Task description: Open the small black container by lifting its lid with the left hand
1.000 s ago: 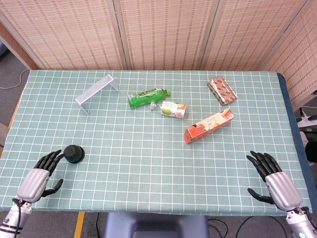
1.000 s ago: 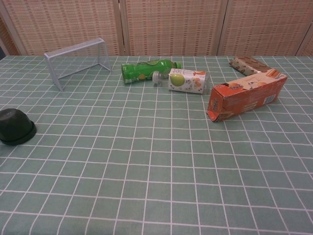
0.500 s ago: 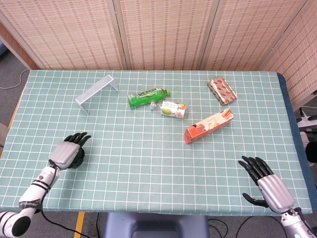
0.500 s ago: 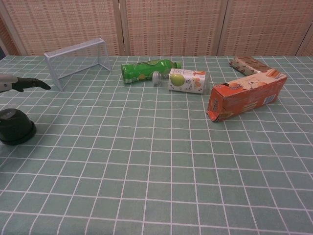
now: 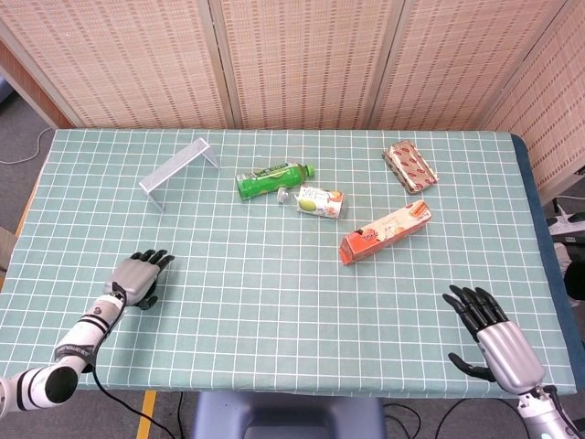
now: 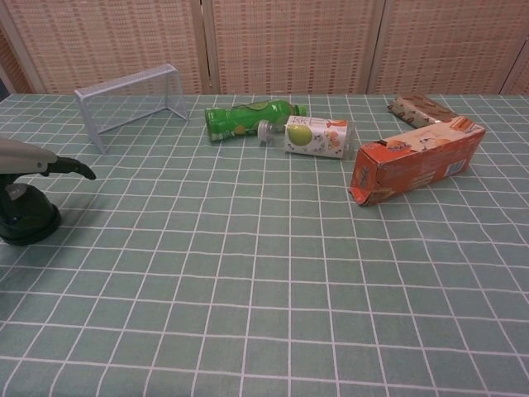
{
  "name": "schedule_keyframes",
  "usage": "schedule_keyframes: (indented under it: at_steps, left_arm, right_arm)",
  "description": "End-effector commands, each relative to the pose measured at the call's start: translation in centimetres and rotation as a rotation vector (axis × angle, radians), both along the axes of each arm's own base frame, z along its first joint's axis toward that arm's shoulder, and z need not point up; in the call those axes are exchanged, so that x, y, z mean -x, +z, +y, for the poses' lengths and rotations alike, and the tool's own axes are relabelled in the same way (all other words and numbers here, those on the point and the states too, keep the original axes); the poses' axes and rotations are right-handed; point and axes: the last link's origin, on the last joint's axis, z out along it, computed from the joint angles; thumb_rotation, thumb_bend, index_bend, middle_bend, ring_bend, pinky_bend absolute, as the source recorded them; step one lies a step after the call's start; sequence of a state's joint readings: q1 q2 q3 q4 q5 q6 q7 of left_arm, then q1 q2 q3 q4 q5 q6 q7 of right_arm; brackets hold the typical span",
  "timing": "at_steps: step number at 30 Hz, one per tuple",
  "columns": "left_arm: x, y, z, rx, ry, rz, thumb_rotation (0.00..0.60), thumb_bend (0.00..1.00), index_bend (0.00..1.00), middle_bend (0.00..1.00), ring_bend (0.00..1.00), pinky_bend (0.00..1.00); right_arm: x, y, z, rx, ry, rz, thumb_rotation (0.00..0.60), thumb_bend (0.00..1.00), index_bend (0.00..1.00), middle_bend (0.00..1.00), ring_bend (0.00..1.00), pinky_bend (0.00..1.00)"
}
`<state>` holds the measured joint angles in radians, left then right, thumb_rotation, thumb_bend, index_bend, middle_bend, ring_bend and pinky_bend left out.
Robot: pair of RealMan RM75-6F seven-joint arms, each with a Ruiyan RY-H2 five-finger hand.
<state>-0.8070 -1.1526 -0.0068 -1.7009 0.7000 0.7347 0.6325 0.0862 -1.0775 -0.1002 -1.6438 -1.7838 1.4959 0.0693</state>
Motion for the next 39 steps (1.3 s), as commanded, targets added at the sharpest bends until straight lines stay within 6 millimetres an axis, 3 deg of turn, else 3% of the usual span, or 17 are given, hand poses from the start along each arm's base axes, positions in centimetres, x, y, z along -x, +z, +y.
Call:
schedule_keyframes:
  at_steps: [1, 14, 19, 26, 32, 39]
  left_arm:
    - [0.2, -0.3, 0.1, 0.01, 0.017, 0.042, 0.6, 0.38, 0.0, 0.0, 0.0, 0.15]
    - [2.0, -0.7, 1.1, 0.006, 0.063, 0.094, 0.6, 0.36, 0.0, 0.0, 0.0, 0.16]
    - [2.5, -0.6, 1.1, 0.005, 0.075, 0.095, 0.6, 0.36, 0.07, 0.08, 0.02, 0.24]
    - [3.2, -0.8, 1.4, 0.006, 0.093, 0.09, 0.6, 0.36, 0.12, 0.1, 0.04, 0.32]
    - [3.8, -0.8, 1.5, 0.0, 0.084, 0.1, 0.6, 0.36, 0.23, 0.2, 0.15, 0.43]
    - [4.3, -0.7, 1.5, -0.023, 0.071, 0.104, 0.6, 0.36, 0.38, 0.36, 0.35, 0.65]
  right_arm:
    - [0.0, 0.2, -0.1, -0.002, -0.004, -0.005, 0.6, 0.18, 0.0, 0.0, 0.0, 0.0]
    - [-0.1, 0.6, 0.1, -0.001, -0.007, -0.018, 0.6, 0.18, 0.0, 0.0, 0.0, 0.0]
    - [0.0, 0.4, -0.1, -0.003, -0.012, -0.01, 0.6, 0.18, 0.0, 0.0, 0.0, 0.0]
    - [0.1, 0.2, -0.3, -0.002, -0.018, -0.007, 0.6, 0.18, 0.0, 0.0, 0.0, 0.0]
    - [0.0, 0.2, -0.2, -0.003, -0.018, -0.01, 0.6, 0.18, 0.0, 0.0, 0.0, 0.0]
    - [0.0, 0.3, -0.2, -0.003, -0.019, -0.011, 0.6, 0.18, 0.0, 0.0, 0.0, 0.0]
